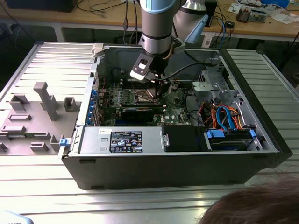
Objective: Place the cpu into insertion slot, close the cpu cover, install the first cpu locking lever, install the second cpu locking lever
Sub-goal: 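Place the cpu into insertion slot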
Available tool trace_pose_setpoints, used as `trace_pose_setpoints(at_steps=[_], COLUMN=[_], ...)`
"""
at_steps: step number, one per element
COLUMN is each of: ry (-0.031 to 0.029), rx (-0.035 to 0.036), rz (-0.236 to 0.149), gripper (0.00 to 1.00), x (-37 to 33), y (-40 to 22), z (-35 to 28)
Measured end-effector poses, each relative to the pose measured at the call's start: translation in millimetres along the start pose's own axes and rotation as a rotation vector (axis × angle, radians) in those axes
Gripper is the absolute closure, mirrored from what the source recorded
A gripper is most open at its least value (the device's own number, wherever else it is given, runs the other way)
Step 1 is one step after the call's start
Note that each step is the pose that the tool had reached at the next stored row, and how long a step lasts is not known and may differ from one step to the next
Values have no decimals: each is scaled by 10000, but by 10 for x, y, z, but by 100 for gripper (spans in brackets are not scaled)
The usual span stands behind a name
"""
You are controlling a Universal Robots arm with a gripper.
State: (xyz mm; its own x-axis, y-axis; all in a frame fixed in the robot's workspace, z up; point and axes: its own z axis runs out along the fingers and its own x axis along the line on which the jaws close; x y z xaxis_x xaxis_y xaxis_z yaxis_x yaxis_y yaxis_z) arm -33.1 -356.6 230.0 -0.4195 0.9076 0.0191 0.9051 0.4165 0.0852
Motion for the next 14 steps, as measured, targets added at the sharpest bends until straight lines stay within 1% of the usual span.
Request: trace_pose_setpoints(at_steps=[14], ry=[-14], rx=[-3], rz=[167], gripper=[45], x=[0], y=[0], z=[1])
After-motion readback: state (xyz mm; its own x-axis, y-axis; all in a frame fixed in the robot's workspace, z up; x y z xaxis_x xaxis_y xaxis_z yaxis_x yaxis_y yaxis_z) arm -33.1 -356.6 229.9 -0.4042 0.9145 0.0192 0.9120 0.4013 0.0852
